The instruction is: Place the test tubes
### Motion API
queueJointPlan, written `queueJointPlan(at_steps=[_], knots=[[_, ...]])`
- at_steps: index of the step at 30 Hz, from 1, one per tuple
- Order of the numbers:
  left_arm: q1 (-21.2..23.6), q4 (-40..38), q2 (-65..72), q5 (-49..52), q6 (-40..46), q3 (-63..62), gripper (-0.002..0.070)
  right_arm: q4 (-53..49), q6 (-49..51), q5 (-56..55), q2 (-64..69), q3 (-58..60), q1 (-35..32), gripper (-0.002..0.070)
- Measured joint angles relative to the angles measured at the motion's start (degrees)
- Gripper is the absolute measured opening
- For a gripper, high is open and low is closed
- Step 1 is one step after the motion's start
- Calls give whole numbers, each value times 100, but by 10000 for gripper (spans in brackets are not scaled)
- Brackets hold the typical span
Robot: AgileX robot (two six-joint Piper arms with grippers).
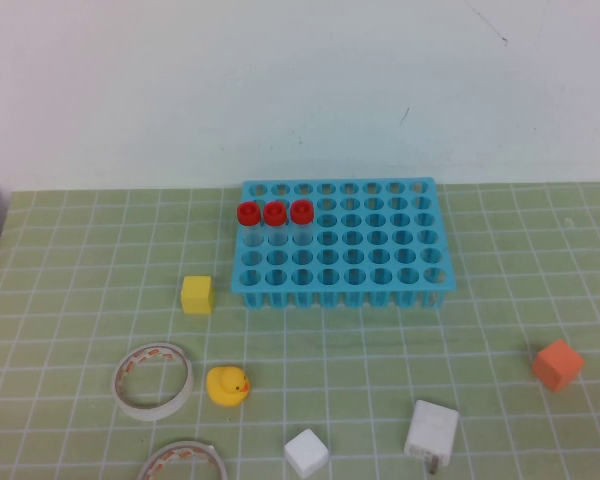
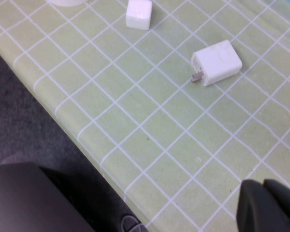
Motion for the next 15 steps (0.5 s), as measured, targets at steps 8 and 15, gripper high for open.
queueJointPlan(at_steps=[8,15], knots=[[0,0,0,0,0,0,-1,0,0,0,0,0,0,-1],[0,0,0,13,0,0,-1,-55,-63,0,-63,0,0,-1]])
